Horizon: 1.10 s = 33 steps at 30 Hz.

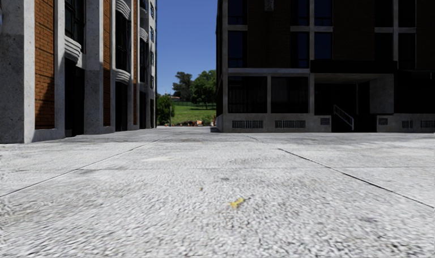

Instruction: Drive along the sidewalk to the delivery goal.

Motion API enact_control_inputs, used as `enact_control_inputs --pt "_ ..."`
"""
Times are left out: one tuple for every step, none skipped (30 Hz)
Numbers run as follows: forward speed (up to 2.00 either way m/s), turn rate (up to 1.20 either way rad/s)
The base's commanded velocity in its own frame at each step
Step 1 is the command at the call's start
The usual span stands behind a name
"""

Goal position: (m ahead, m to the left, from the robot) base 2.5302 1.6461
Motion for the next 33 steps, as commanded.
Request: enact_control_inputs --pt "1.4 0.69" --pt "1.39 0.69" --pt "1.39 0.69" --pt "1.37 0.69" --pt "1.35 0.7" --pt "1.35 0.7" --pt "1.33 0.72" --pt "1.29 0.72" --pt "1.2 0.72" --pt "1.15 0.73" --pt "1.15 0.73" --pt "1.11 0.73" --pt "1.09 0.73" --pt "1.08 0.73" --pt "1.07 0.73" --pt "1.07 0.73" --pt "1.07 0.73" --pt "1.04 0.73" --pt "1.02 0.73" --pt "1.01 0.73" --pt "1.01 0.73" --pt "1.01 0.73" --pt "1.01 0.73" --pt "1.01 0.73" --pt "1.01 0.73" --pt "1.01 0.73" --pt "1.01 0.73" --pt "1.01 0.73" --pt "1.01 0.73" --pt "1.01 0.73" --pt "1.01 0.73" --pt "1.01 0.73" --pt "1.01 0.73"
